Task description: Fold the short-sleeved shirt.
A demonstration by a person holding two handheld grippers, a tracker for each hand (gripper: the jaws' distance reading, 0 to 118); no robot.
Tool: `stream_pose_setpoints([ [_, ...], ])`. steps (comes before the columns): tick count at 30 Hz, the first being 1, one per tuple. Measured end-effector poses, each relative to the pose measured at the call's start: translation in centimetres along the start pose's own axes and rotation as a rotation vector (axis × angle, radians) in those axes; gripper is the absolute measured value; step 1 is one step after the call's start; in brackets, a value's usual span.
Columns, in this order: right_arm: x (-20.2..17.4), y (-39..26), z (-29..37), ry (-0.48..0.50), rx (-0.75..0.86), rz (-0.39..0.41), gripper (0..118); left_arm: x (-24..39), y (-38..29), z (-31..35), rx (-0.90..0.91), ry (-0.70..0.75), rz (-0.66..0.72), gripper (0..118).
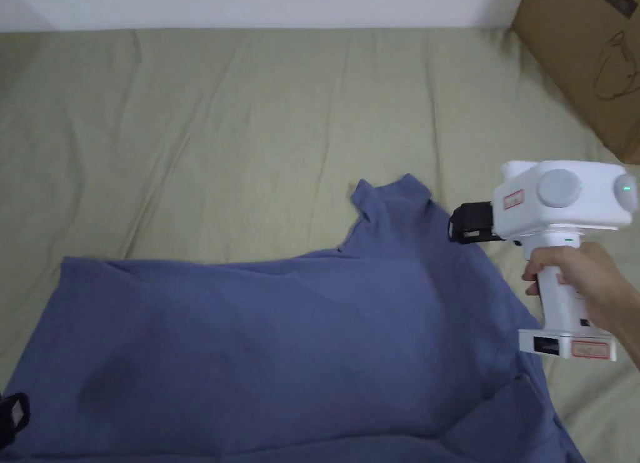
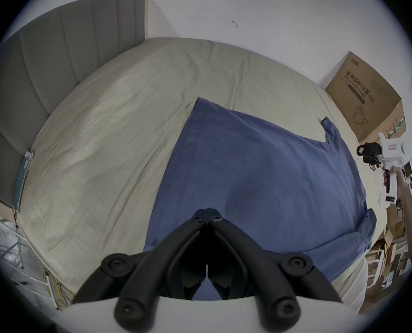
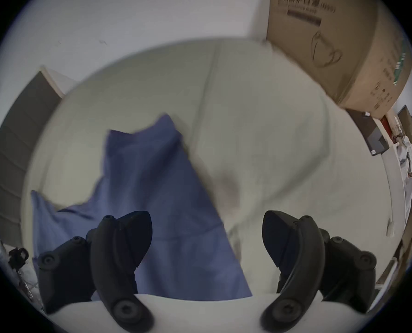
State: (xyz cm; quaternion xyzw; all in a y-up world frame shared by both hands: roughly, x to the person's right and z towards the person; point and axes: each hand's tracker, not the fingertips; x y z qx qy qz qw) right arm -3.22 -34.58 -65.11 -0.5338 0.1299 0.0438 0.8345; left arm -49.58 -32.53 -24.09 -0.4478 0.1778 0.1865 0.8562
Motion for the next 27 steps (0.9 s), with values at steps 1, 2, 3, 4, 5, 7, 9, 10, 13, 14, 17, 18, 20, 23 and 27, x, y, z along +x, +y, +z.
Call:
stream_pose_setpoints([
  [1,-0.3,0.3,-1.4,-0.046,-0.043,0.008,97,0.1,0.2,-0.4,-0.004,0.001,-0.004,0],
  [2,-0.6,0.3,-2.7,-0.057,-0.05,0.034,95,-0.3,0.1,-0.7,-0.011,0.004,-0.003,0],
  [3,-0.7,0.1,-3.8,-0.049,-0.055,0.04,89,-0.3,0.2,-0.9,-0.014,0.003,-0.001,0],
  [4,-0.7,0.0,-4.7,-0.03,-0.083,0.038,86,-0.4,0.3,-1.1,-0.018,-0.002,-0.001,0],
  [5,-0.8,-0.1,-5.3,-0.031,-0.094,0.032,85,-0.6,0.4,-1.3,-0.023,-0.001,0.003,0],
  [7,-0.9,-0.2,-4.4,-0.045,-0.079,0.057,72,-1.0,0.4,-1.5,-0.021,0.004,0.007,0],
  [9,-1.1,-0.1,-3.3,-0.034,-0.071,0.084,31,-1.2,0.5,-1.8,-0.022,0.014,0.016,0],
  [10,-1.4,-0.2,-2.8,-0.039,-0.06,0.102,6,-1.6,0.4,-1.8,-0.022,0.015,0.019,0],
  [13,-1.7,-0.1,-2.8,-0.028,-0.079,0.085,4,-1.6,0.7,-1.9,-0.019,0.02,0.034,0],
  [14,-1.7,0.1,-2.7,-0.032,-0.087,0.067,4,-1.9,0.7,-1.7,-0.014,0.019,0.038,0],
  [17,-1.3,0.4,-1.6,0.014,-0.07,0.024,3,-1.8,2.7,-1.9,0.012,0.001,0.03,0],
  [18,-1.1,0.4,-1.4,0.018,-0.054,0.023,3,-1.5,3.9,-1.8,0.025,0.003,0.026,0],
  [20,-0.8,0.4,-1.3,0.019,-0.06,0.02,3,-1.3,6.7,-3.0,0.044,0.031,0.041,21],
  [23,-0.7,0.2,-1.5,0.023,-0.062,0.018,3,-0.5,11.1,-6.2,0.034,0.028,0.022,100],
  [27,-0.7,0.0,-1.7,0.026,-0.064,0.031,3,0.7,15.5,-11.3,-0.052,0.062,-0.011,107],
])
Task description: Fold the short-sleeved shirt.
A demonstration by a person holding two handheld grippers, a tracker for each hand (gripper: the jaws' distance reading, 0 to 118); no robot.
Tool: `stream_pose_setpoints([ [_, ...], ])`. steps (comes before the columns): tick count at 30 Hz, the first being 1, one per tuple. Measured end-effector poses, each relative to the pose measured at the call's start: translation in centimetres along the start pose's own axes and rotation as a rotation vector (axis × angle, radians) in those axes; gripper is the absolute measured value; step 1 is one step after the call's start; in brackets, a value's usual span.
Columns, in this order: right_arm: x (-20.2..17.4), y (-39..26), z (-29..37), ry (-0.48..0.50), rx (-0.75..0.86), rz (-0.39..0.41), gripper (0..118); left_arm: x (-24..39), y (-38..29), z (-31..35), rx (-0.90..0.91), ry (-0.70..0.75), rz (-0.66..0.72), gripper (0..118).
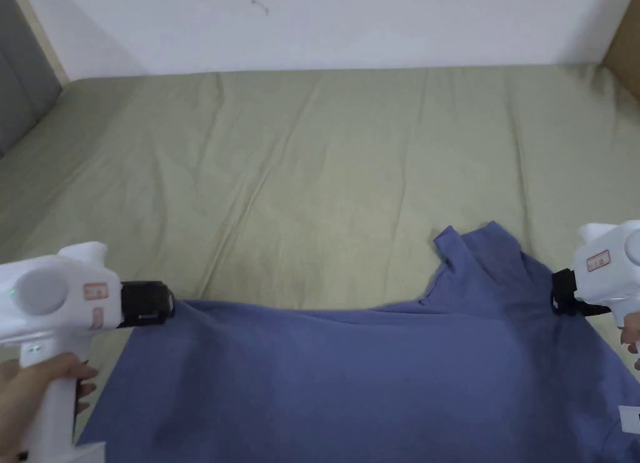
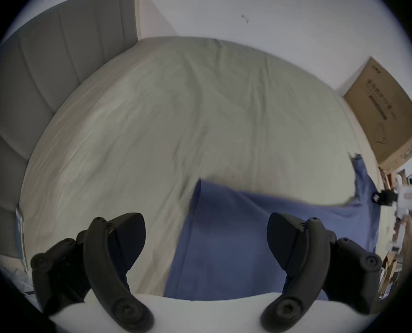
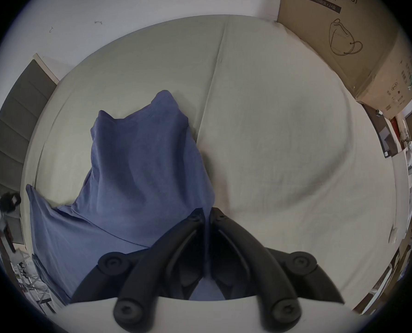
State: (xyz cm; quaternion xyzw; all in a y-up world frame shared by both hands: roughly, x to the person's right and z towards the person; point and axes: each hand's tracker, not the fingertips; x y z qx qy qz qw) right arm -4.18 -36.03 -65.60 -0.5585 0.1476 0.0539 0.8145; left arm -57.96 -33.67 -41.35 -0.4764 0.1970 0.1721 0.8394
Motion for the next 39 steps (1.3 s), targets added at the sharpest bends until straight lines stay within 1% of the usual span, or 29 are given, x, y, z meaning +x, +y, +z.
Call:
stream_pose_setpoints([
  [2,0.2,0.1,-0.3,0.003,-0.007,-0.001,3,0.4,1.6,-2.4,-0.026,0.007,0.012,107],
  [3,0.3,0.1,-0.4,0.004,-0.009,-0.004,3,0.3,1.8,-3.4,-0.054,-0.007,0.051,106],
  [4,0.3,0.2,-0.6,0.005,-0.012,-0.005,3,0.4,2.2,-4.7,-0.087,-0.011,0.074,97],
  [5,0.2,0.2,-0.8,0.005,-0.014,-0.005,3,0.4,2.2,-5.7,-0.116,-0.006,0.087,79],
  [6,0.2,0.1,-1.0,0.003,-0.016,-0.001,3,0.6,2.1,-6.6,-0.144,0.01,0.102,68],
  [7,0.1,0.1,-1.1,-0.001,-0.018,0.004,3,0.9,1.5,-6.6,-0.147,0.128,0.031,65],
  [8,-0.1,0.1,-1.2,-0.004,-0.018,0.007,3,1.7,1.4,-6.0,-0.104,0.071,-0.025,55],
  [9,-0.2,0.0,-1.3,-0.009,-0.017,0.01,3,2.5,1.3,-5.2,-0.085,0.103,-0.084,35],
  [10,-0.3,0.0,-1.2,-0.012,-0.015,0.013,3,3.2,1.1,-4.6,-0.071,0.125,-0.148,3],
  [11,-0.4,0.1,-1.0,-0.013,-0.013,0.015,3,3.3,0.7,-4.5,-0.069,0.124,-0.178,3],
  [14,-0.3,0.0,0.5,-0.002,0.01,0.012,3,3.3,0.7,-4.1,-0.082,0.104,-0.153,3],
  [16,0.0,0.0,2.3,0.027,0.035,0.003,3,2.8,0.6,-3.0,-0.072,0.089,-0.141,3],
  [19,0.4,-0.3,5.5,0.054,0.085,0.0,3,2.1,0.7,0.2,-0.021,0.048,-0.128,3],
  [21,0.7,-1.0,8.1,0.089,0.121,0.002,3,1.8,0.6,3.2,0.042,0.023,-0.143,3],
  [22,0.7,-1.4,9.2,0.091,0.13,0.004,3,1.6,0.4,4.6,0.064,0.011,-0.143,3],
  [23,0.7,-2.0,10.5,0.089,0.141,0.015,3,1.2,-0.1,6.4,0.09,0.004,-0.137,3],
  [26,0.8,-4.6,14.7,0.079,0.196,0.077,3,0.3,-2.5,11.2,0.167,-0.01,-0.149,3],
  [30,1.2,-9.9,19.9,0.098,0.221,0.084,3,-0.9,-6.8,16.2,0.211,-0.023,-0.154,3],
  [34,1.4,-17.5,22.9,0.095,0.208,0.104,3,-2.0,-13.5,19.0,0.23,-0.016,-0.165,3],
  [36,1.7,-21.5,22.8,0.082,0.177,0.089,3,-2.7,-17.0,19.0,0.203,-0.004,-0.165,3],
  [38,2.0,-25.6,21.7,0.083,0.161,0.079,3,-3.7,-20.2,17.8,0.144,0.02,-0.165,3],
  [39,2.2,-27.2,20.6,0.073,0.134,0.064,3,-4.3,-21.6,17.0,0.097,0.014,-0.142,3],
])
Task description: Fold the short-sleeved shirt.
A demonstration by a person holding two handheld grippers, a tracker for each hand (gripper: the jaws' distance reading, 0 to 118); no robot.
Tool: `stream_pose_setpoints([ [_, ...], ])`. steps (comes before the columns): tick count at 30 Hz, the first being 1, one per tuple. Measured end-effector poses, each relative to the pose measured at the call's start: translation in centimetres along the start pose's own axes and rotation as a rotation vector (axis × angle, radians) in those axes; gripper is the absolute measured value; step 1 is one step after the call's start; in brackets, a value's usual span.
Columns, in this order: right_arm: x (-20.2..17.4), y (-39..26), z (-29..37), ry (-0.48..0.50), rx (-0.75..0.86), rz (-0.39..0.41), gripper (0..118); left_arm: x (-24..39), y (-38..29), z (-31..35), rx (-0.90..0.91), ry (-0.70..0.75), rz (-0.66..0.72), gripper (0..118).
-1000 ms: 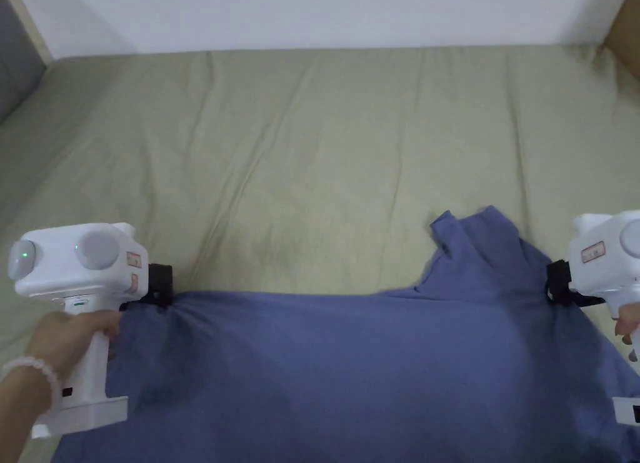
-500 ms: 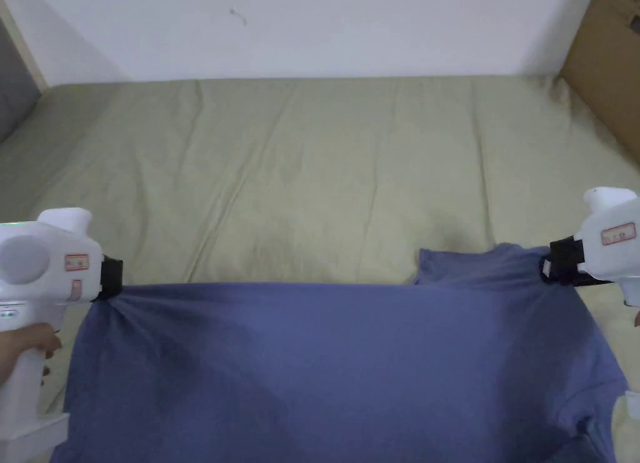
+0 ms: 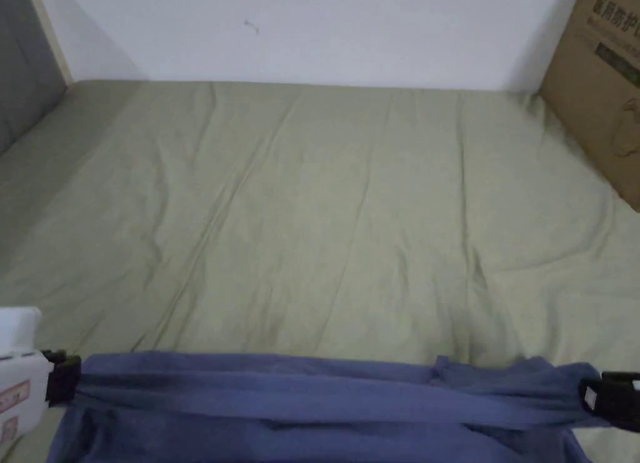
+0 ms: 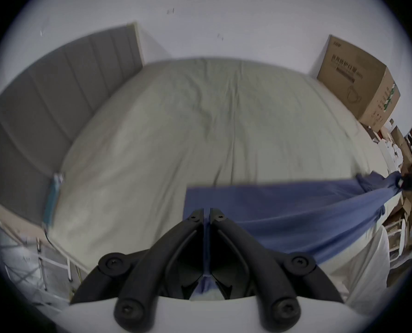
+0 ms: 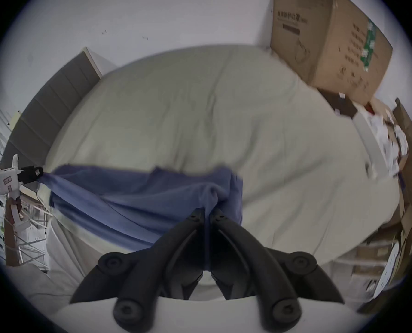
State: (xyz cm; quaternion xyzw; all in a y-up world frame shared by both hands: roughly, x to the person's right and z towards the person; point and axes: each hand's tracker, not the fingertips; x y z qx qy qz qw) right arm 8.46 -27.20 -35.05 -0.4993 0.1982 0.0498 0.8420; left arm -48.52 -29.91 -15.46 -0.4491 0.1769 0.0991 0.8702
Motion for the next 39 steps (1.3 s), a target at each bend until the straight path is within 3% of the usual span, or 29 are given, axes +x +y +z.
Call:
stream_pose_setpoints([
  [5,0.3,-6.2,-3.8,-0.021,-0.093,-0.092,4,-0.7,-5.7,-2.9,-0.079,-0.005,0.069,6],
  [6,0.3,-6.8,-4.0,-0.016,-0.075,-0.109,13,-0.8,-6.0,-3.1,-0.083,-0.005,0.074,16],
  [7,0.2,-7.2,-4.0,-0.017,-0.054,-0.109,18,-1.0,-6.3,-3.1,-0.071,-0.007,0.098,16],
  [9,0.2,-7.1,-3.7,-0.05,-0.005,-0.092,33,-1.2,-5.7,-2.7,-0.06,0.001,0.137,27],
  [10,0.0,-6.9,-3.3,-0.073,0.009,-0.076,67,-1.5,-5.2,-2.4,-0.066,0.011,0.165,53],
  [11,-0.1,-6.8,-2.9,-0.083,0.025,-0.065,84,-1.7,-4.9,-2.0,-0.064,0.002,0.18,75],
  [12,-0.4,-6.5,-2.2,-0.096,0.051,-0.055,87,-1.9,-4.6,-1.5,-0.057,-0.005,0.192,94],
  [13,-0.8,-6.1,-1.3,-0.113,0.075,-0.047,87,-2.1,-4.4,-0.6,-0.01,-0.025,0.216,103],
  [15,-1.7,-5.6,0.2,-0.112,0.135,-0.049,87,-2.4,-3.8,1.0,0.018,-0.055,0.231,103],
  [18,-3.2,-4.8,2.1,-0.025,0.232,-0.071,82,-2.3,-3.9,3.3,0.075,-0.123,0.28,100],
  [19,-3.9,-4.6,2.5,0.004,0.251,-0.074,67,-2.4,-4.1,4.0,0.104,-0.165,0.306,87],
  [20,-4.7,-4.4,2.7,0.035,0.275,-0.072,43,-2.4,-4.6,4.5,0.12,-0.209,0.334,65],
  [21,-5.2,-4.5,2.5,0.048,0.295,-0.071,14,-2.6,-5.0,4.6,0.128,-0.236,0.368,34],
  [22,-6.1,-4.5,2.1,0.049,0.296,-0.062,0,-2.6,-5.6,4.3,0.126,-0.261,0.401,0],
  [25,-8.3,-4.6,0.3,0.114,0.249,-0.035,0,-2.9,-7.5,3.3,0.117,-0.21,0.437,0],
  [29,-10.2,-4.5,-1.8,0.144,0.202,-0.032,0,-4.2,-8.8,2.0,0.092,-0.296,0.547,0],
  [30,-10.5,-4.5,-2.1,0.148,0.195,-0.029,0,-4.6,-8.9,1.7,0.084,-0.311,0.557,3],
  [31,-10.6,-4.3,-2.3,0.162,0.181,-0.026,0,-5.1,-9.0,1.3,0.082,-0.31,0.562,32],
  [33,-11.3,-4.2,-2.7,0.171,0.174,-0.033,0,-6.2,-9.2,0.5,0.059,-0.319,0.585,104],
  [34,-11.4,-4.1,-3.0,0.179,0.162,-0.028,0,-6.6,-9.4,0.0,0.046,-0.333,0.602,118],
  [39,-12.4,-3.7,-4.0,0.169,0.132,0.006,0,-8.4,-10.6,-2.7,0.021,-0.441,0.774,115],
])
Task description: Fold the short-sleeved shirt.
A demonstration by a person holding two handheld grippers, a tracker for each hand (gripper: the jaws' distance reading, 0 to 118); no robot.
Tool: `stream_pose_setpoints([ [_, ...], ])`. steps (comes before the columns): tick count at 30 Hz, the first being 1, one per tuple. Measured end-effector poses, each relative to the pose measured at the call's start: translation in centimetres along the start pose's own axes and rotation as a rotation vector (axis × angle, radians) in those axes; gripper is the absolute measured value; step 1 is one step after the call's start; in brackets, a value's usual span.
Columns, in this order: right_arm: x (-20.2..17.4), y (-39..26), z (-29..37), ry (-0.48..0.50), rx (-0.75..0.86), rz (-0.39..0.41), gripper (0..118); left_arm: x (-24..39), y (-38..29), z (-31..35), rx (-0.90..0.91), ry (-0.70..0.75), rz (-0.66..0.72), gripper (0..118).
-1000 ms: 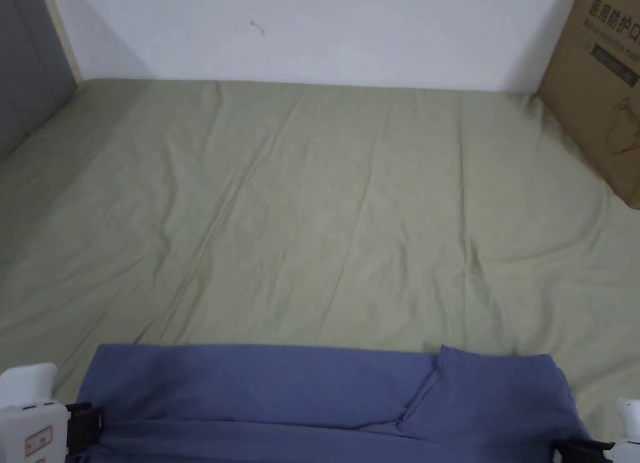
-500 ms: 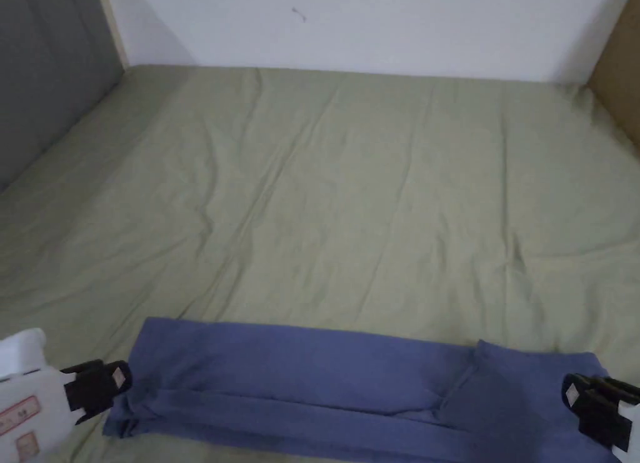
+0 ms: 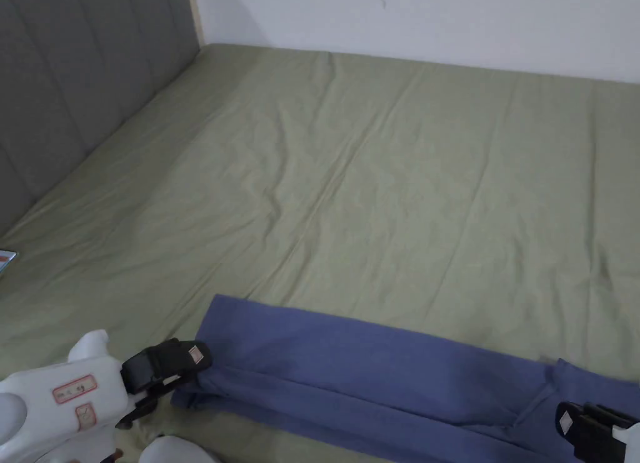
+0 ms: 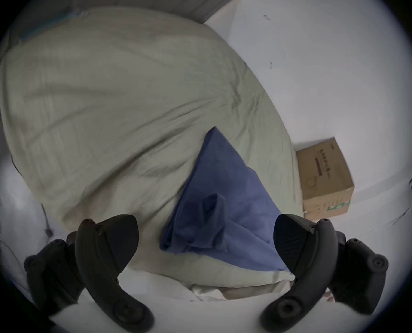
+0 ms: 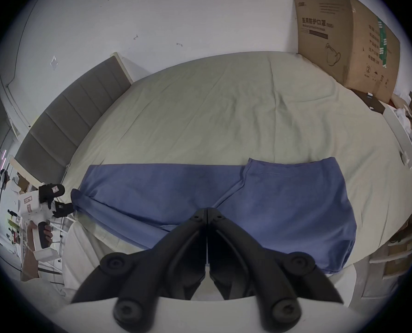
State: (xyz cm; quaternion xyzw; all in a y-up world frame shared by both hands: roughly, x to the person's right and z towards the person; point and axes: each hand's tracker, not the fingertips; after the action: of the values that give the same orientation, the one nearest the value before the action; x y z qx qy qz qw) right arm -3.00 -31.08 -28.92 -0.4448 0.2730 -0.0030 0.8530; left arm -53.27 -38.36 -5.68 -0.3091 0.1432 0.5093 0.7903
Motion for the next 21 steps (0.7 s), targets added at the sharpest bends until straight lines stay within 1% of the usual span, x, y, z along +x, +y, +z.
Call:
stream_pose_setpoints([
  [3,-0.4,0.2,-0.4,0.007,-0.015,0.008,0,-1.3,0.1,-1.6,-0.037,-0.07,0.102,115],
  [4,-0.5,0.3,-0.5,0.006,-0.021,0.013,0,-1.2,0.3,-1.9,-0.034,-0.066,0.088,116],
  [6,-0.8,0.3,-0.6,0.005,-0.026,0.019,0,-1.6,0.8,-2.3,-0.037,-0.102,0.082,118],
  [8,-0.8,0.5,-0.9,0.005,-0.04,0.024,0,-1.6,1.2,-2.6,-0.044,-0.122,0.138,118],
  [10,-0.9,0.5,-1.1,-0.001,-0.051,0.033,0,-1.7,1.4,-3.1,-0.049,-0.184,0.167,118],
  [13,-0.7,0.5,-1.5,-0.022,-0.064,0.033,0,-1.2,1.5,-3.7,-0.074,-0.175,0.141,117],
  [14,-0.6,0.5,-1.5,-0.022,-0.068,0.026,0,-0.9,1.7,-3.8,-0.093,-0.174,0.095,115],
  [15,-0.3,0.4,-1.5,-0.018,-0.069,0.019,0,-0.7,1.7,-3.9,-0.088,-0.16,0.098,112],
  [17,0.1,0.3,-1.6,-0.021,-0.072,0.004,0,-0.7,1.5,-3.4,-0.075,-0.143,0.109,100],
  [18,0.3,0.3,-1.5,-0.028,-0.073,-0.003,0,-0.8,1.5,-3.3,-0.063,-0.132,0.122,87],
  [19,0.6,0.3,-1.6,-0.042,-0.072,-0.017,0,-0.8,1.5,-3.1,-0.05,-0.117,0.131,51],
  [20,1.0,0.3,-1.6,-0.051,-0.073,-0.036,0,-1.1,1.5,-3.0,-0.044,-0.104,0.136,12],
  [21,1.5,0.3,-1.6,-0.049,-0.076,-0.052,0,-1.4,1.5,-3.0,-0.047,-0.096,0.143,9],
])
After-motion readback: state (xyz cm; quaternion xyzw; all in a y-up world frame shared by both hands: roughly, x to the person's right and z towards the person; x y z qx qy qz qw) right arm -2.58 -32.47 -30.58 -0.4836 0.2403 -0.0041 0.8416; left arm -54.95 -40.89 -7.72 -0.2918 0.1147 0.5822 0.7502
